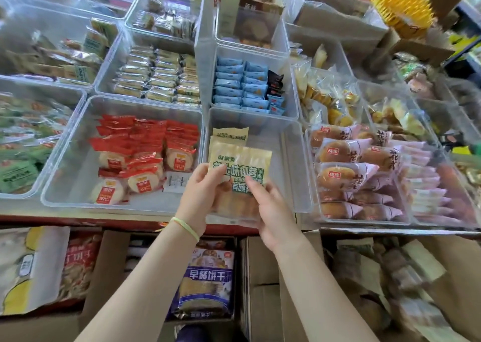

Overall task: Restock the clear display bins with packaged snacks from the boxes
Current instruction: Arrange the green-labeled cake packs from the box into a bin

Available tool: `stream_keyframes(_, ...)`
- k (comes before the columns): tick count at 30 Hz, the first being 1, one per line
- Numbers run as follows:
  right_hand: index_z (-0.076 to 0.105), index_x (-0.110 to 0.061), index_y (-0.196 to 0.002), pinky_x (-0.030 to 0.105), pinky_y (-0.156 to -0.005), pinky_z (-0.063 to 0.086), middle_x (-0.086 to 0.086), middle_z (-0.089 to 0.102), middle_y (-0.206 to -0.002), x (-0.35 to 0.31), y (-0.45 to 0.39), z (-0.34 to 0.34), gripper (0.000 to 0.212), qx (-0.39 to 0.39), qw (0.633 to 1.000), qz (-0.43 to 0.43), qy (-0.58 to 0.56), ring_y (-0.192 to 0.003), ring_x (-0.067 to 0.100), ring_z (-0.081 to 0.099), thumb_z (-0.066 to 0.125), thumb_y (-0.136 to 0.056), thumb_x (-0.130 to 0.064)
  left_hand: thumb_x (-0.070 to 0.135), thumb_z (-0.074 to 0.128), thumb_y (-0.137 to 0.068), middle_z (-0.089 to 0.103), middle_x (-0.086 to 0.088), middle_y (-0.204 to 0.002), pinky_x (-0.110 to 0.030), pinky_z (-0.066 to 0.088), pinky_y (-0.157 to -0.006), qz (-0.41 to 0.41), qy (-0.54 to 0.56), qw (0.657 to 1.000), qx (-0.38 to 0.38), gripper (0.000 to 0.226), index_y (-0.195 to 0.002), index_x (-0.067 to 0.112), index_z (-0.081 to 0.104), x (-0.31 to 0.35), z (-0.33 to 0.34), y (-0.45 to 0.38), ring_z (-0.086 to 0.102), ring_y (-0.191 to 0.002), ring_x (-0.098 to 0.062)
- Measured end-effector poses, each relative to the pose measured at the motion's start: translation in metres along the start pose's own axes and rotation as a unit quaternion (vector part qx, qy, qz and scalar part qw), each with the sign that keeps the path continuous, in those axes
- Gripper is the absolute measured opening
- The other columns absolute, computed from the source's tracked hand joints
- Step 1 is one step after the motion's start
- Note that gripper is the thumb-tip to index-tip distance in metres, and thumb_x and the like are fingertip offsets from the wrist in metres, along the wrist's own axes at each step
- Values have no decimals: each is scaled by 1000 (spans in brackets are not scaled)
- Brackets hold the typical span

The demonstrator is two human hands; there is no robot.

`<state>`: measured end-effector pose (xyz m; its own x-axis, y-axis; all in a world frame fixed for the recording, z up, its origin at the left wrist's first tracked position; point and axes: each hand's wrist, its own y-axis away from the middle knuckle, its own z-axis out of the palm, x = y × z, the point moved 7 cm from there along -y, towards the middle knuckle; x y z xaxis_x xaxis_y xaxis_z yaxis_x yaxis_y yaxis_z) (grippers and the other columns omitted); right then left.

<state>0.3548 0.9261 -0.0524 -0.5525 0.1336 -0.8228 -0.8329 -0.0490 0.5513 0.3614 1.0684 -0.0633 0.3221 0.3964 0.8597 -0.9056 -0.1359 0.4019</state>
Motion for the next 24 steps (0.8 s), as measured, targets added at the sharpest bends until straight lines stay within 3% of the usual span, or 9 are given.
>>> stream_keyframes(3,62,-21,-121,55,-92,56,6,72,-118,6,-9,4,31,10,1000,3,-16,-108,28,70,65,-96,-38,23,65,-92,64,-4,-73,-28,52,-60,-2,20,998,58,14,-89,11,58,0,-6,-8,63,-62,-13)
stream_keyframes(8,64,-21,-122,55,-94,54,7,74,-114,16,-26,10,40,-14,995,103,10,-106,27,71,54,-98,-51,19,67,-86,59,-12,-76,-38,50,-65,5,-8,996,93,24,-66,10,56,-5,-17,-28,60,-72,-24)
stream_keyframes(10,69,-26,-118,54,-92,55,4,75,-110,22,-30,10,51,-47,982,174,61,-104,27,70,49,-93,-66,17,66,-82,55,-13,-74,-39,51,-60,14,-10,994,107,27,-71,-4,54,-3,-19,-36,58,-70,-23)
stream_keyframes(12,70,-24,-118,51,-82,60,10,72,-116,24,-40,5,57,-61,973,209,75,-110,32,67,53,-89,-70,18,64,-78,53,-13,-72,-40,52,-58,30,-23,992,118,30,-70,-6,49,-3,-20,-46,56,-71,-23)
stream_keyframes(14,69,-20,-120,46,-74,61,13,71,-120,20,-55,-1,51,-50,975,206,61,-109,32,68,60,-90,-61,19,63,-75,52,-10,-73,-41,52,-62,65,-66,988,127,20,-67,8,49,-2,-18,-56,54,-73,-21)
stream_keyframes(17,66,-19,-121,41,-74,60,11,71,-116,14,-81,-10,38,-21,981,183,60,-96,27,69,65,-92,-44,17,63,-77,59,-4,-90,-42,55,-74,108,-132,978,118,20,-91,24,50,-1,-8,-71,60,-87,-22)
stream_keyframes(19,59,-18,-127,42,-78,60,13,69,-118,11,-99,-15,39,-8,984,160,77,-97,27,68,67,-93,-37,18,63,-85,61,-2,-108,-38,48,-88,156,-275,939,133,27,-110,23,54,-2,-11,-82,57,-103,-23)
stream_keyframes(21,51,-19,-127,44,-81,59,12,68,-112,12,-116,-23,38,8,984,146,100,-91,27,69,68,-94,-32,25,57,-93,57,-6,-128,-40,36,-98,186,-450,861,146,34,-125,15,55,-13,-22,-93,49,-121,-27)
stream_keyframes(24,46,-19,-129,44,-77,58,8,67,-102,30,-135,-30,41,19,971,178,159,-80,27,68,67,-95,-28,28,43,-96,45,-7,-144,-49,35,-103,152,-593,782,115,47,-143,24,41,-39,-34,-100,36,-136,-29)
